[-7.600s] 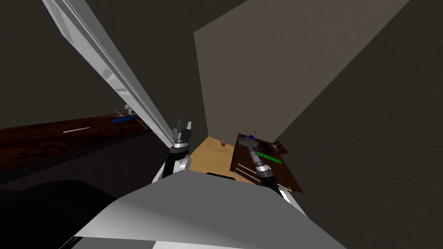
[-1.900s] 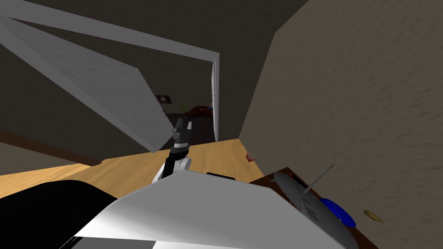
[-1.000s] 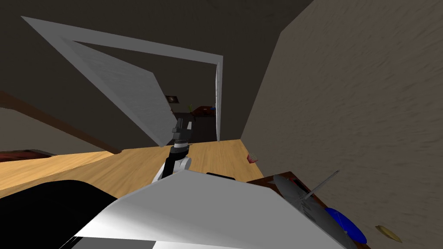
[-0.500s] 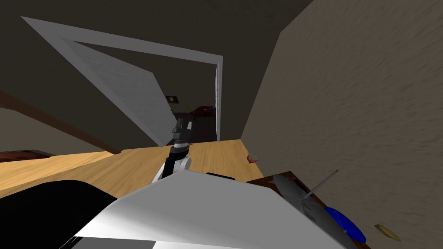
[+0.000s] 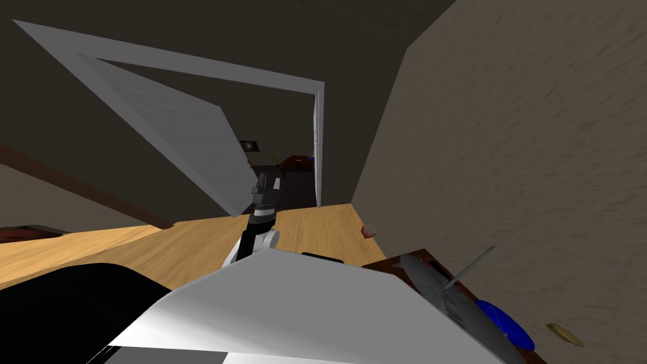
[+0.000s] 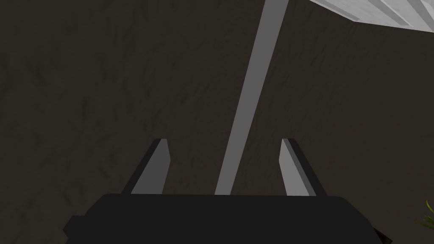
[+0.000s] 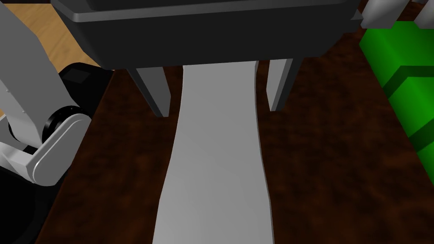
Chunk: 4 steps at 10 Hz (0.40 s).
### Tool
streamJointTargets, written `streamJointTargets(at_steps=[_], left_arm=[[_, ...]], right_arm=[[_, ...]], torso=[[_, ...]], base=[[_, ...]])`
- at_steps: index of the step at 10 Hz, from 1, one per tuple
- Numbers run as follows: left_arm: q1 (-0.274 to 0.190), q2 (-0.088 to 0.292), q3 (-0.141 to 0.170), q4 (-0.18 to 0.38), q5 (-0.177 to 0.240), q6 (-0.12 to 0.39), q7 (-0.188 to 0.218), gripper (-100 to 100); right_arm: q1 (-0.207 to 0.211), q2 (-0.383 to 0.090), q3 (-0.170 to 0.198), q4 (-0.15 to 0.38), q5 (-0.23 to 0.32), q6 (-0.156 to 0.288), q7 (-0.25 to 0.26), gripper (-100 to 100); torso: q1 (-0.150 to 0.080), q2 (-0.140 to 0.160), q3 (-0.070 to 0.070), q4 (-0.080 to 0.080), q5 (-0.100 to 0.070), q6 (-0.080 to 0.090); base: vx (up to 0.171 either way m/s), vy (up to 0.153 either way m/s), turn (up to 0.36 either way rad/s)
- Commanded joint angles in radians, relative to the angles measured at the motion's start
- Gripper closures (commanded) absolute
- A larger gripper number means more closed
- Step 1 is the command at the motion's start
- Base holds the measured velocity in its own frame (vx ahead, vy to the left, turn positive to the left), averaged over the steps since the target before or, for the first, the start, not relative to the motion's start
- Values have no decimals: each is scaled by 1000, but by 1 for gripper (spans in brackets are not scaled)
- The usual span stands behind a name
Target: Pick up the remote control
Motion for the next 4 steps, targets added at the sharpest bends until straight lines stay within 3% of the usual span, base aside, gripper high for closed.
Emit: streamJointTargets(at_steps=[1,3,4], left_arm=[[0,0,0,0,0,0,0,0],[0,0,0,0,0,0,0,0],[0,0,0,0,0,0,0,0]], right_arm=[[27,-21,13,-50,13,0,-32,100],[22,-18,10,-40,10,-4,-21,100],[23,-18,11,-42,11,-4,-24,0]], torso=[[0,0,0,0,0,0],[-3,0,0,0,-1,-1],[-4,1,0,0,-1,0]], base=[[27,59,-22],[9,13,4],[0,0,0]])
